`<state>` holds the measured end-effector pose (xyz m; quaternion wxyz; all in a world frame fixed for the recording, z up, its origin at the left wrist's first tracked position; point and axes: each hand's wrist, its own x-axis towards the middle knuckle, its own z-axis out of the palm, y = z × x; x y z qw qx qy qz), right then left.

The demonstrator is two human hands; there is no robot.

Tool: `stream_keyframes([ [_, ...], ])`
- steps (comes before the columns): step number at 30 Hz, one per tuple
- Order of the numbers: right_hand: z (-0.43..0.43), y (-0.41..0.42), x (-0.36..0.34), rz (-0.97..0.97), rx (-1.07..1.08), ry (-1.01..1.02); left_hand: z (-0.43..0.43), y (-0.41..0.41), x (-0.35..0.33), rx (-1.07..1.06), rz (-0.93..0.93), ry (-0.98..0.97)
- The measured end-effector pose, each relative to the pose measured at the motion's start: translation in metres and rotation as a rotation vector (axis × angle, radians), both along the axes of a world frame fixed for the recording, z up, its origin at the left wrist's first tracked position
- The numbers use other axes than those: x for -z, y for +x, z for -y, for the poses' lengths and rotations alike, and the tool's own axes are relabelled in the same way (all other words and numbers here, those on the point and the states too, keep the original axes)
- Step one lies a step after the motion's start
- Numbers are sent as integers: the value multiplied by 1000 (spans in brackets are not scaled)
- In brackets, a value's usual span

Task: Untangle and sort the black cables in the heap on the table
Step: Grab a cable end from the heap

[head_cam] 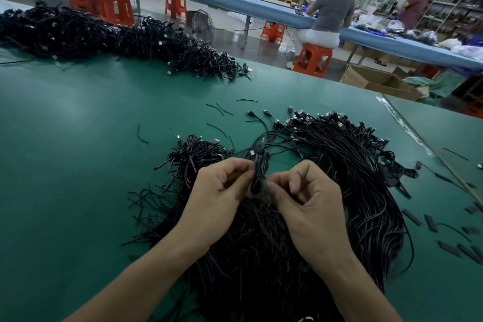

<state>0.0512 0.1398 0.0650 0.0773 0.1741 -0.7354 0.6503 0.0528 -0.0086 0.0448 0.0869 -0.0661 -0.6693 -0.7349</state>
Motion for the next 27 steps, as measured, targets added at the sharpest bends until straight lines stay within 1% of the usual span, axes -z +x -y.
stream_keyframes([
  [3,-2,-1,2,30,-30,61,3,-1,-4,91,19,144],
  [5,-3,-2,3,34,-50,85,5,-1,-4,145,8,155],
  [7,-3,-4,3,33,-67,98,6,1,-4,187,-29,105],
  [9,-5,-6,4,26,-23,112,6,2,-3,164,-70,-22],
  [11,-7,-7,4,-23,63,145,6,2,0,95,-76,-181],
  [12,-8,-8,3,-46,101,154,5,1,1,51,-76,-229],
  [15,-7,-6,2,-96,174,158,4,0,8,-116,-101,-274],
  [17,-5,-4,1,-118,189,135,4,-1,11,-142,-92,-251],
  [21,-3,-3,0,-127,148,72,1,-1,14,-35,53,-129],
  [23,-3,-3,1,-82,113,47,-1,-2,14,8,57,-58],
  [25,-4,-5,4,-27,69,32,0,-3,13,23,47,45],
  [27,-5,-7,7,-10,49,59,1,-3,9,61,62,174],
])
